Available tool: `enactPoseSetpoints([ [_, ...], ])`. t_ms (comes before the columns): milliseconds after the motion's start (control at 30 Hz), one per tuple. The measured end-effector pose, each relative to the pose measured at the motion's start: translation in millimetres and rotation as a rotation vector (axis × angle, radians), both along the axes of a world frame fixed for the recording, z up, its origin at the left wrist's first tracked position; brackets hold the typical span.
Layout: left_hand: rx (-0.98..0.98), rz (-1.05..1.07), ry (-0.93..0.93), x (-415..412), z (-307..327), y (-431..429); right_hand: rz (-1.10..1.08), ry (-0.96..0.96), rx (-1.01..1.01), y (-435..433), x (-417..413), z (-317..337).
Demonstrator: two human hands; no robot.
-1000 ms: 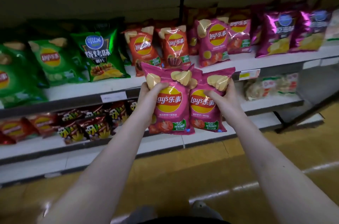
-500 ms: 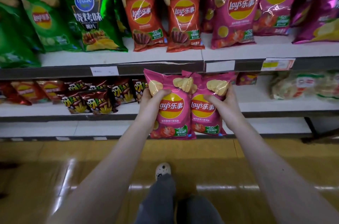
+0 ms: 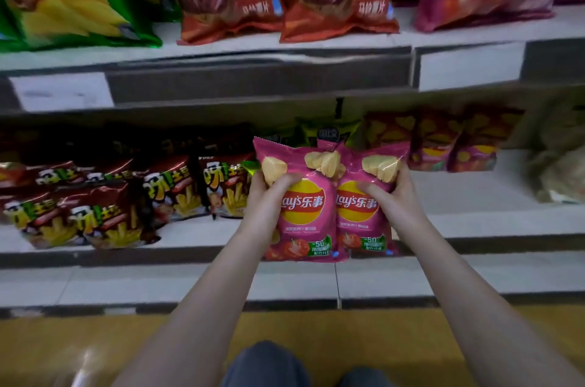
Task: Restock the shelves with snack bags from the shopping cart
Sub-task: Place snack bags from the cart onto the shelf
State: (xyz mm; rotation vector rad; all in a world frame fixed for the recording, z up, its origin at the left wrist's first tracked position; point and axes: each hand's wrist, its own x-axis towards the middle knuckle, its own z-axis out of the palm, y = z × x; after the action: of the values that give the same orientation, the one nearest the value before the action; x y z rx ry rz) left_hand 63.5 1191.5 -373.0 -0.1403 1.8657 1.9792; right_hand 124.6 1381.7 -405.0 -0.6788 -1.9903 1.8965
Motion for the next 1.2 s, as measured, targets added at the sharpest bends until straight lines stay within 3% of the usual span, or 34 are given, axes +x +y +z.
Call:
enactPoseSetpoints([
  [300,0.136,0.017,0.126,-27,-93,26,-0.091,0.179,0.069,42,-30,-92],
  [567,0.19,-0.023,0.144,-27,-95,57,-0.103,0.214,0.103,78,-20,-97],
  [800,0.124,-0.149,0.194,-27,-94,120,-0.219,0.234,0.146,126,3,-95],
  [1200,0.01,-0.075,0.345,-41,-130,218,-0.46,0.244,0.067,216,1,-118],
])
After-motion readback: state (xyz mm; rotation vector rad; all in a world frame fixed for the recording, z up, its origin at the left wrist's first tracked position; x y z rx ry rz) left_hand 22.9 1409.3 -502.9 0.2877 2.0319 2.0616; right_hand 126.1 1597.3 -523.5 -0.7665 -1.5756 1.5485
